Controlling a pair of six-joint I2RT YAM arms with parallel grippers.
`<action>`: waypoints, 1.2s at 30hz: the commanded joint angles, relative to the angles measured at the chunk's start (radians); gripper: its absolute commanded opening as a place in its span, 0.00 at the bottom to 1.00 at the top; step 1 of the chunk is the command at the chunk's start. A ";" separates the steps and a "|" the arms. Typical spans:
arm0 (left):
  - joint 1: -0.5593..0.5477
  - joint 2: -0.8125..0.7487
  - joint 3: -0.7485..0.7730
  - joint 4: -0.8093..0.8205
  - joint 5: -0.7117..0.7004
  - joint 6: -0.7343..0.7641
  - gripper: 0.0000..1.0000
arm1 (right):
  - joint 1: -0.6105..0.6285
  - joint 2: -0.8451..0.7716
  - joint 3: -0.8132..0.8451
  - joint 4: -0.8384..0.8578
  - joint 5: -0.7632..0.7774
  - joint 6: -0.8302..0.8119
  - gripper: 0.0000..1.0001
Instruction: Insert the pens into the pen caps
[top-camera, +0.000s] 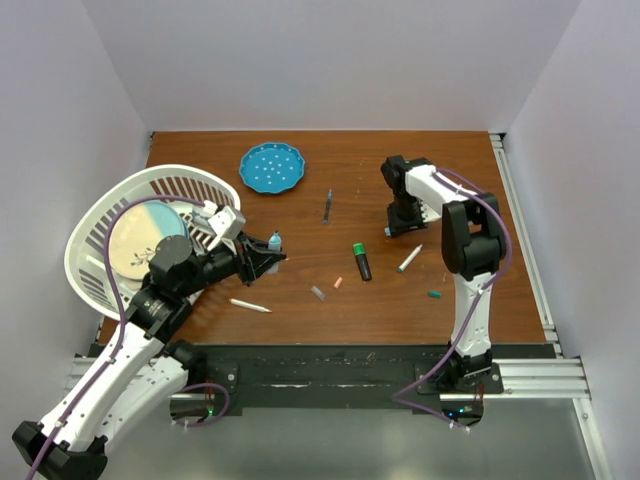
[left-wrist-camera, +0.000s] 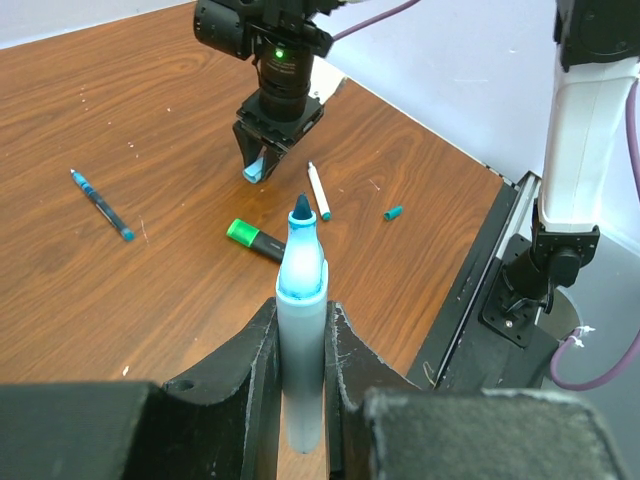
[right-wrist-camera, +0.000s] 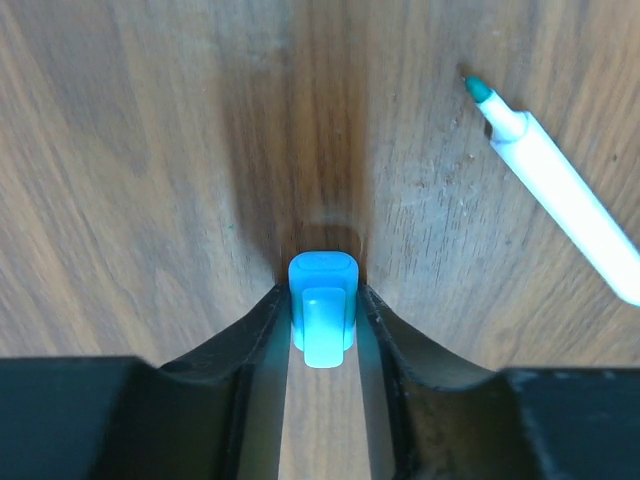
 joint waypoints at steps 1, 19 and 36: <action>0.001 -0.017 0.002 0.051 -0.012 0.019 0.00 | 0.001 -0.048 -0.115 -0.003 0.099 -0.102 0.23; -0.002 0.070 -0.053 0.143 0.072 -0.164 0.00 | 0.005 -0.499 -0.588 0.644 -0.005 -0.981 0.00; -0.210 0.371 -0.109 0.436 -0.027 -0.287 0.00 | 0.427 -0.971 -0.660 0.853 -0.173 -1.041 0.00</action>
